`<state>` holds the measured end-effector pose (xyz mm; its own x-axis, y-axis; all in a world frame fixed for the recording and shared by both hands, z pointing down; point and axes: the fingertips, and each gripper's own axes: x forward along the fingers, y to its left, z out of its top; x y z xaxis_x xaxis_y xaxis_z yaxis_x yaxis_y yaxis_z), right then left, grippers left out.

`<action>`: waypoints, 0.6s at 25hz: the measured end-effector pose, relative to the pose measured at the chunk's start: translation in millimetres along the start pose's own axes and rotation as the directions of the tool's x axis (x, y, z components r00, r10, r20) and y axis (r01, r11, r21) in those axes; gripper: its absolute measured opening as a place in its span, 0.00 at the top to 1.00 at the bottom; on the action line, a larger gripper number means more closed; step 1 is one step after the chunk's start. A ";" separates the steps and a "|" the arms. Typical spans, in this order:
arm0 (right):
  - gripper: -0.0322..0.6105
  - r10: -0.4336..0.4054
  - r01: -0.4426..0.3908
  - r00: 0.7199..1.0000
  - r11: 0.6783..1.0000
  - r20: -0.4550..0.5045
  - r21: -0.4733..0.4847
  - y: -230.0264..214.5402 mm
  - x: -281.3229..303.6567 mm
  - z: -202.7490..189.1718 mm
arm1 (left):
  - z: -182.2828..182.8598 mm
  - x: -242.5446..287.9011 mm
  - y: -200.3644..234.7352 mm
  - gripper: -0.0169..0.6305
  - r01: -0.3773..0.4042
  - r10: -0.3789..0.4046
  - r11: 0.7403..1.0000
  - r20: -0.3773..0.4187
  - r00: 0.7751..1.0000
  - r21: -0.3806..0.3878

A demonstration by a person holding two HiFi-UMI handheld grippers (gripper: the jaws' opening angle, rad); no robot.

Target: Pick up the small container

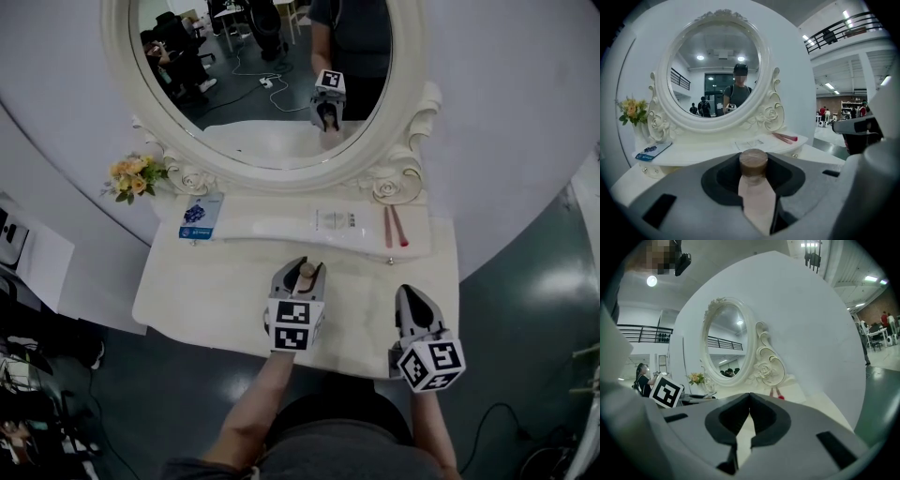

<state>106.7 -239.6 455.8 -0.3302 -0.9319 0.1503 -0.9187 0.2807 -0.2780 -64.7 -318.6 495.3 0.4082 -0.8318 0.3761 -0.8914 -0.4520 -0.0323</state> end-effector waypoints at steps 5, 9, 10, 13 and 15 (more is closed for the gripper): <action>0.94 0.000 0.000 1.000 1.000 0.008 0.004 1.8 -4.5 -1.5 | 18.6 -5.4 -8.6 0.77 0.022 -0.023 0.999 0.022 0.999 0.033; 0.94 0.003 -0.003 1.000 1.000 0.008 0.005 4.0 -7.9 -2.9 | 31.6 -10.4 -11.1 0.77 0.031 -0.034 0.998 0.055 0.998 0.053; 0.94 0.004 -0.004 1.000 1.000 0.008 0.010 4.3 -8.5 -3.7 | 34.9 -12.1 -12.0 0.77 0.033 -0.037 0.998 0.059 0.998 0.058; 0.94 0.005 -0.005 1.000 1.000 0.004 0.027 4.0 -9.8 -6.9 | 44.3 -16.7 -14.8 0.77 0.041 -0.046 0.997 0.071 0.996 0.070; 0.94 0.007 -0.007 1.000 1.000 -0.001 0.028 4.7 -9.9 -9.4 | 46.6 -18.6 -14.9 0.77 0.043 -0.049 0.996 0.078 0.996 0.077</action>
<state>103.7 -226.9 461.9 -0.3372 -0.9295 0.1495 -0.9098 0.2809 -0.3057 -49.8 -311.4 445.7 0.4657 -0.8313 0.3035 -0.8552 -0.5110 -0.0874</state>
